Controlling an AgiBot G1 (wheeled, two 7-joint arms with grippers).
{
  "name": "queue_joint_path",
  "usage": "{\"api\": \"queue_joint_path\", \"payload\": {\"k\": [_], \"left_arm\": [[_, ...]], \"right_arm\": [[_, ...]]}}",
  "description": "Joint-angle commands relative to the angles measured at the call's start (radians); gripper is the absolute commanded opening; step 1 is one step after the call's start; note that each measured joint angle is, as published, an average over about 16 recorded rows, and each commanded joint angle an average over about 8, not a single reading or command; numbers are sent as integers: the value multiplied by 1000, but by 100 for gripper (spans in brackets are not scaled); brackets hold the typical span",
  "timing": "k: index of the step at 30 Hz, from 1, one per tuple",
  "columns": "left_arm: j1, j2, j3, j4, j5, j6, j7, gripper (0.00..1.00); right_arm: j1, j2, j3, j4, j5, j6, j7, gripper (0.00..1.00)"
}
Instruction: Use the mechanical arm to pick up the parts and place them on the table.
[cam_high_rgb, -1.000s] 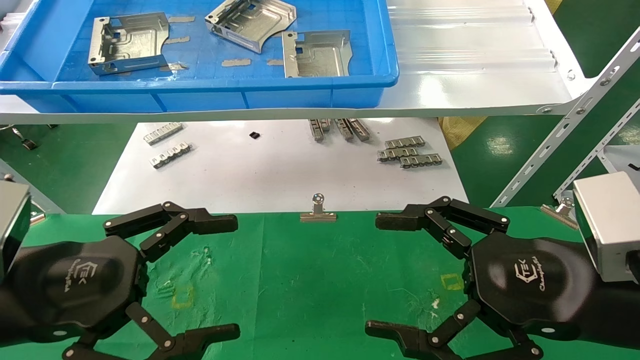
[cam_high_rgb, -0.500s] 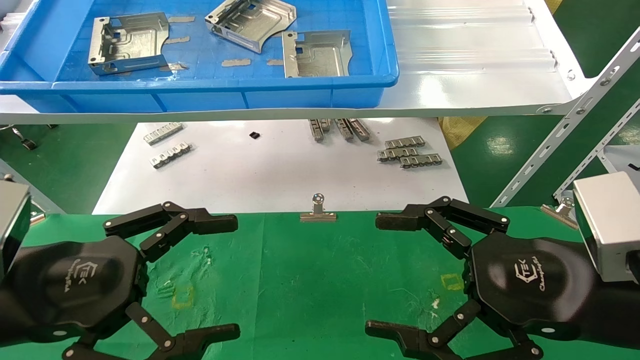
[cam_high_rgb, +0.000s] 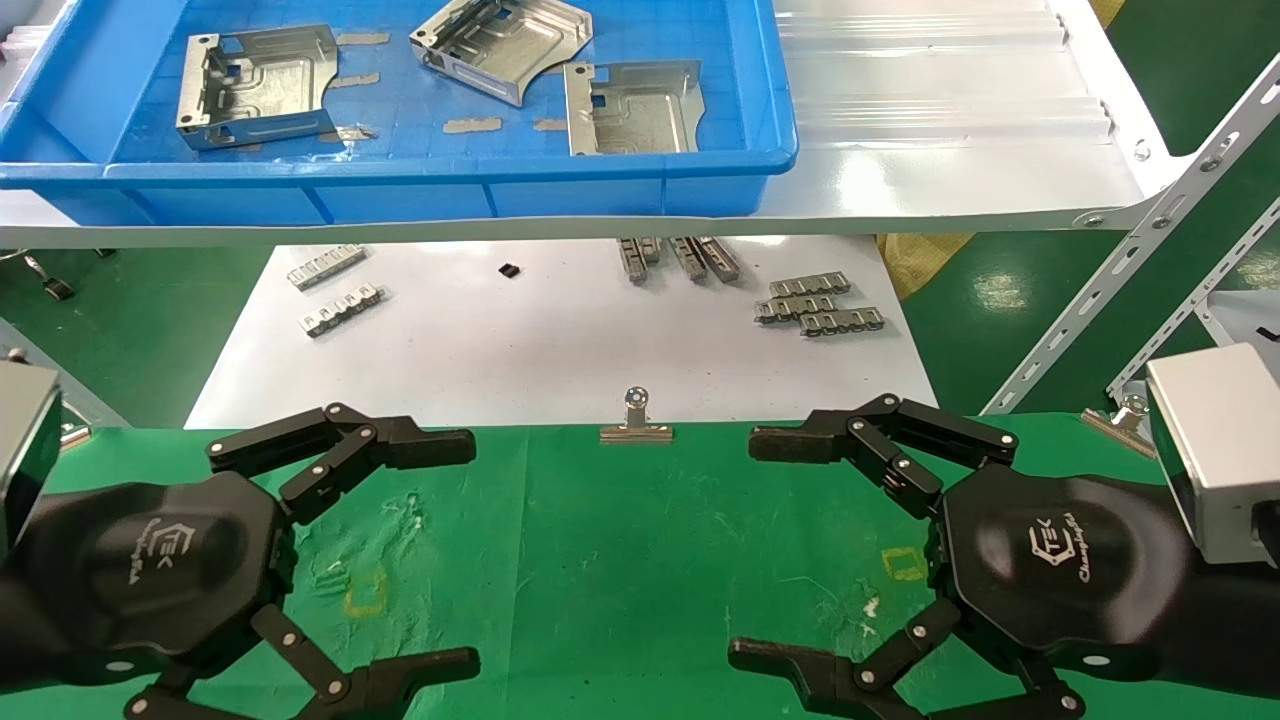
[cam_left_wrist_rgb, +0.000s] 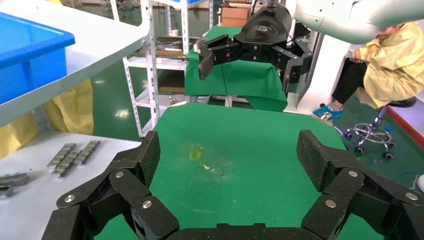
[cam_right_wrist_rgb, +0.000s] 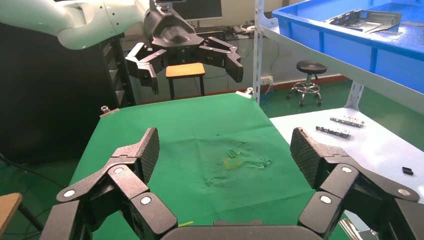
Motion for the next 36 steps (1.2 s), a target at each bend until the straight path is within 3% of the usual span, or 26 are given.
{"api": "queue_joint_path", "payload": {"k": [1, 29, 36], "left_arm": [[0, 0, 0, 0, 0, 0, 0, 100], [-1, 1, 0, 1, 1, -3, -1, 100], [-92, 41, 12, 50, 45, -37, -11, 100]], "right_arm": [[0, 0, 0, 0, 0, 0, 0, 0], [0, 0, 0, 0, 0, 0, 0, 0], [0, 0, 0, 0, 0, 0, 0, 0]]}}
